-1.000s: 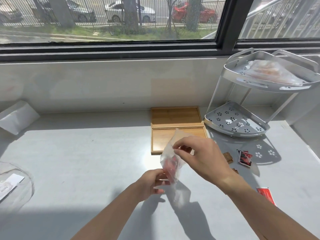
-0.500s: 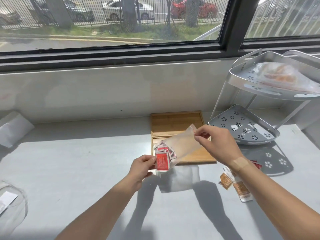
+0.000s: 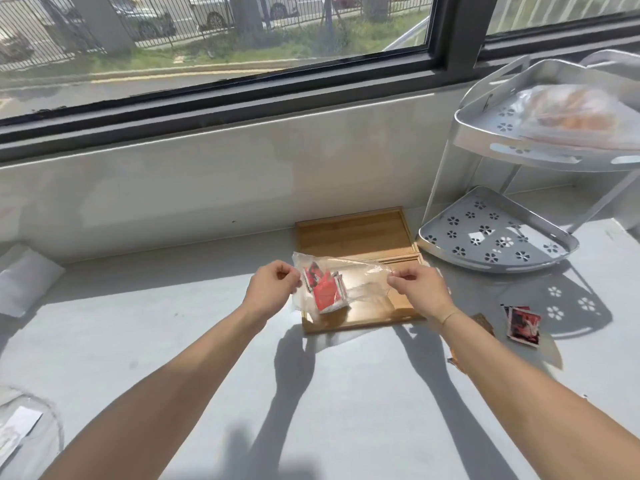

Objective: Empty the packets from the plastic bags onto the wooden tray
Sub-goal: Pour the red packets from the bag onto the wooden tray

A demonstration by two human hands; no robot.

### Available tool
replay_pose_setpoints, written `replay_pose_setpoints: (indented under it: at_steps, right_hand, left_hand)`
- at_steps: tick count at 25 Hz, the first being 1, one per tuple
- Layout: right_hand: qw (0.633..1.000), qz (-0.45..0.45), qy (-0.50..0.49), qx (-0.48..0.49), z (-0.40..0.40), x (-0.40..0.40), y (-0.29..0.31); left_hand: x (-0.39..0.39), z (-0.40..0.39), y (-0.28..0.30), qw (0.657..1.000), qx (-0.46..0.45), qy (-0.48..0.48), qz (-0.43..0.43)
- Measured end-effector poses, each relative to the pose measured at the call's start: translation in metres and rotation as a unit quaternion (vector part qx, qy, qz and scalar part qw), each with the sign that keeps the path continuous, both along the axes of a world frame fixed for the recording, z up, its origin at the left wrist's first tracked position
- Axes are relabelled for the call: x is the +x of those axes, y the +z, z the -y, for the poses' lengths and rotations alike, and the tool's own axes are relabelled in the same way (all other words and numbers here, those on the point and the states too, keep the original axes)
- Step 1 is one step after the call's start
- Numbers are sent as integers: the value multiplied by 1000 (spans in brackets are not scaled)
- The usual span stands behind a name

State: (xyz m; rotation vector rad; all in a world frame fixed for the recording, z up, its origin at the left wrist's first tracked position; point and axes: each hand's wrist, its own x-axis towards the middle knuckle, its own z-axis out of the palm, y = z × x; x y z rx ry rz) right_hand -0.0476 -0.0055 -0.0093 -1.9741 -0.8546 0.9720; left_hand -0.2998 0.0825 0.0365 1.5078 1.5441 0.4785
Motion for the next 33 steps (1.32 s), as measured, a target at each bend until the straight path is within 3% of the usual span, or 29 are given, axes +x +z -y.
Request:
replay_pose_setpoints:
  at_steps: [6,20,33]
  right_hand:
    - [990,-123,-66,-27,-2,-3,-23]
    - [952,-282,-107,-44,-7,-36,-7]
    - [954,-281,-106,-24,-16,-66,-11]
  left_hand:
    - [5,-12,16,1000,11,-6,22]
    - [46,-28,79,993,96,-51,53]
    - [23,-25,93,992,118,-34,35]
